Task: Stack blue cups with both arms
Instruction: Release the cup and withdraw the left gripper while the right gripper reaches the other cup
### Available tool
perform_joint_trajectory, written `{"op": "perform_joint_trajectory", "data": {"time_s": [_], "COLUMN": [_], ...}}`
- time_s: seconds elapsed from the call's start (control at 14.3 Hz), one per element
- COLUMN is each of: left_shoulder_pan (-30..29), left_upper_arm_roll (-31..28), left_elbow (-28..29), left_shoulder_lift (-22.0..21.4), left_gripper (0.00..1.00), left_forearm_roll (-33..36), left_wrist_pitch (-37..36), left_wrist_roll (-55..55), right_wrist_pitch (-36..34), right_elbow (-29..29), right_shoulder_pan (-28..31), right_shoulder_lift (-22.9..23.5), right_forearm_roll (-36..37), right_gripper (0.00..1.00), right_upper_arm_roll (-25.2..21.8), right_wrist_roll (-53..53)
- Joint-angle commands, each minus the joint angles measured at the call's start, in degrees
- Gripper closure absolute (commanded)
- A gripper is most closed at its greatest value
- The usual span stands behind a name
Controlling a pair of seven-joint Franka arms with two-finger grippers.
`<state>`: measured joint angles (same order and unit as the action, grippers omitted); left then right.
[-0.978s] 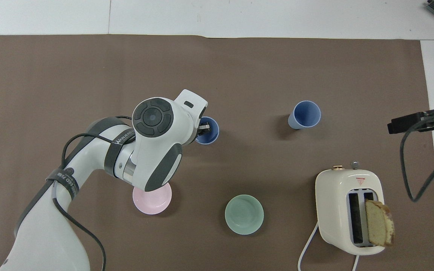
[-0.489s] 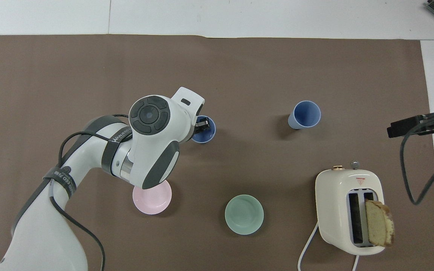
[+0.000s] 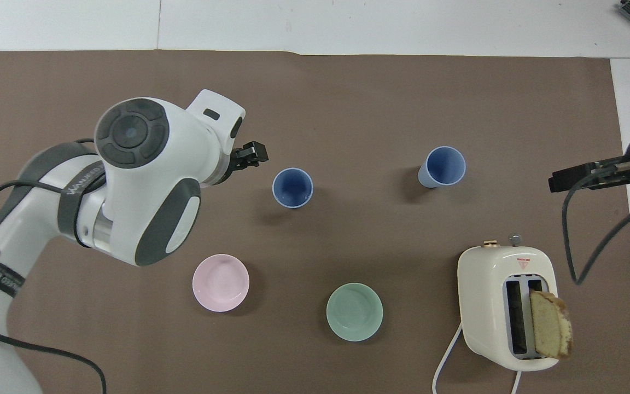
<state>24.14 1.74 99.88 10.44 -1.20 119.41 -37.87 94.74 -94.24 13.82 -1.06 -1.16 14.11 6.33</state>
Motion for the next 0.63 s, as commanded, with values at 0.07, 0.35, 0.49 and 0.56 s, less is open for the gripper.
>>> {"op": "perform_joint_trajectory", "data": {"time_s": [0.07,0.35,0.49,0.56], "left_shoulder_pan": [-5.76,-11.03,-13.67,-15.51], "left_upper_arm_roll": [0.46,0.46,0.46,0.46], "left_elbow": [1.11,1.46,1.46,1.46], "left_shoulder_lift": [-5.25,-7.62,-8.68,-9.29], "left_gripper": [0.0,0.0,0.0,0.0], "left_forearm_roll": [0.94,0.59,0.58,0.58], "left_wrist_pitch": [-6.55,-10.33,-12.7,-13.76], "left_wrist_roll": [8.14,16.84,22.99,26.41], "right_wrist_pitch": [7.19,15.54,18.27,18.63], "right_elbow": [-5.24,-7.1,-7.18,-7.18], "right_shoulder_pan": [-1.78,-3.62,-4.07,-4.24], "right_shoulder_lift": [2.54,9.3,11.07,11.86], "right_forearm_roll": [-0.77,-0.42,-0.16,-0.16], "right_gripper": [0.0,0.0,0.0,0.0], "right_upper_arm_roll": [0.13,0.04,0.04,0.04], "right_wrist_roll": [1.14,0.96,0.18,-0.7]}}
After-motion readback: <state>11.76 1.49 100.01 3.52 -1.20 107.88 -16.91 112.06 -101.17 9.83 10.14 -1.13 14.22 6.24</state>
